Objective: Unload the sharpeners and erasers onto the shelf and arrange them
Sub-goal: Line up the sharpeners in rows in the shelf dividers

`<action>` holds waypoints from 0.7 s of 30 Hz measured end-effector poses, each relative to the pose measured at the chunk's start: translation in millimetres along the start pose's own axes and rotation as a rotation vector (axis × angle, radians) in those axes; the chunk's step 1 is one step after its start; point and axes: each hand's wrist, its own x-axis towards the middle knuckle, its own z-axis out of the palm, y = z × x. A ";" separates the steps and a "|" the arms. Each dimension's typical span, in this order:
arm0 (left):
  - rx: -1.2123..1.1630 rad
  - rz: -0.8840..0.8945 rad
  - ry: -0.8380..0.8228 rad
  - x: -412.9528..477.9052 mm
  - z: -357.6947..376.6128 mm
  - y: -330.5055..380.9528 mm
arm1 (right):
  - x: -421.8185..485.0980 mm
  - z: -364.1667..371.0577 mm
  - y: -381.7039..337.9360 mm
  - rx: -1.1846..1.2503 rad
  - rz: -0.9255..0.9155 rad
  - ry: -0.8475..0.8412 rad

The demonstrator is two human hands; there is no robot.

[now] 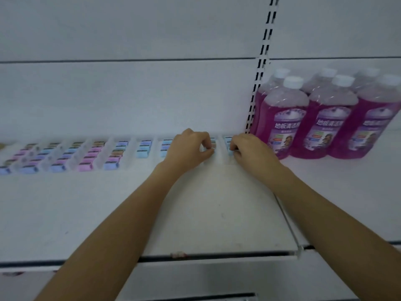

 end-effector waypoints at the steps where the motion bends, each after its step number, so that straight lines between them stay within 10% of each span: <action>1: 0.013 0.004 -0.007 0.9 0.1 -0.1 | -0.1 1.0 0.7 0.009 0.002 0.004; 21: 0.269 0.140 -0.077 -11.6 2.5 -4.4 | -12.9 4.3 1.6 -0.072 0.013 0.007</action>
